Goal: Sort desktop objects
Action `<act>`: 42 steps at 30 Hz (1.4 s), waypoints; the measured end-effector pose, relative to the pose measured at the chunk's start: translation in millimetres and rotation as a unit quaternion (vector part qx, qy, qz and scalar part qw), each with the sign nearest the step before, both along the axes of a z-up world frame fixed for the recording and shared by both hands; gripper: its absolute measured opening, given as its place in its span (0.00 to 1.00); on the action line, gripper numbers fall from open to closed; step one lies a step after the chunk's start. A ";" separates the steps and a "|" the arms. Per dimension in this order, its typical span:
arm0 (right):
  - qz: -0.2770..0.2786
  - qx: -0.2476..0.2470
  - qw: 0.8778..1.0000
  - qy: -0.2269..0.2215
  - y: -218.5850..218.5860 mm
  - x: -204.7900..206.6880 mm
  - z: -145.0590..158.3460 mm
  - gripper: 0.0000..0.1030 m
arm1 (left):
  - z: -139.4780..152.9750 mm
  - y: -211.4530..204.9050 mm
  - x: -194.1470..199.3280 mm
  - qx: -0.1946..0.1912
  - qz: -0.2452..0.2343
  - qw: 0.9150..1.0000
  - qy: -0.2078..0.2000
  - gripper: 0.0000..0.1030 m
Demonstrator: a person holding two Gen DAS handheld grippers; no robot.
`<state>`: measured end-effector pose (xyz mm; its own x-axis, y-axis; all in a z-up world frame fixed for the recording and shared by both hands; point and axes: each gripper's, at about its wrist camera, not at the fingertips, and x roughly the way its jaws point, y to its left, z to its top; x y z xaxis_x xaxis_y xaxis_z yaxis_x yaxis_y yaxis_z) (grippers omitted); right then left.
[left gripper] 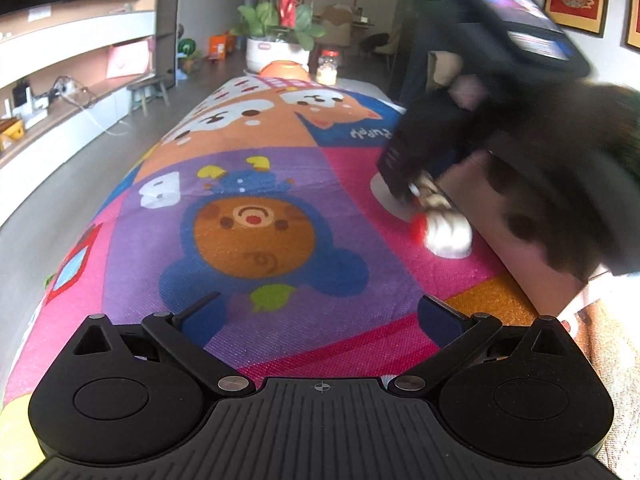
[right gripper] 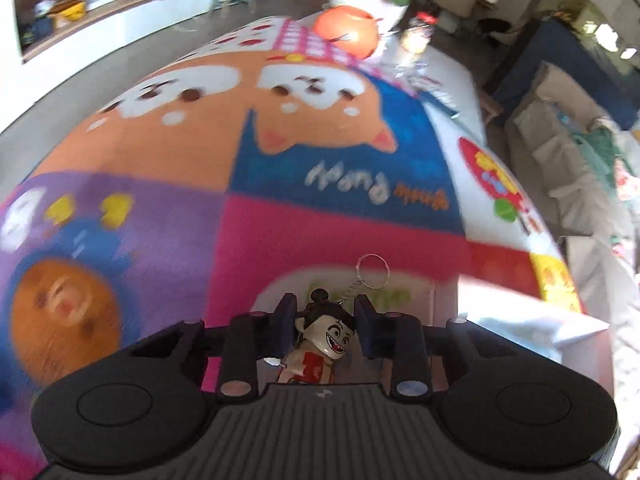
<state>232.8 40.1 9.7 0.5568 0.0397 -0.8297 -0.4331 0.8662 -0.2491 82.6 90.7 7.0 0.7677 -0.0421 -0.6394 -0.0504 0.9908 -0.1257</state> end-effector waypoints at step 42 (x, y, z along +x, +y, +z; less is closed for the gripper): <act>-0.129 0.322 0.935 -0.079 -266.2 -102.6 9.1 0.92 | -3.3 -64.9 -62.9 0.012 -0.195 0.981 -0.001 1.00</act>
<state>130.2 -226.1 18.8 0.7302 0.3493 -0.5872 -0.1901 0.9294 0.3164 19.7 25.9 3.8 0.6973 -0.3167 -0.6430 0.3322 0.9377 -0.1016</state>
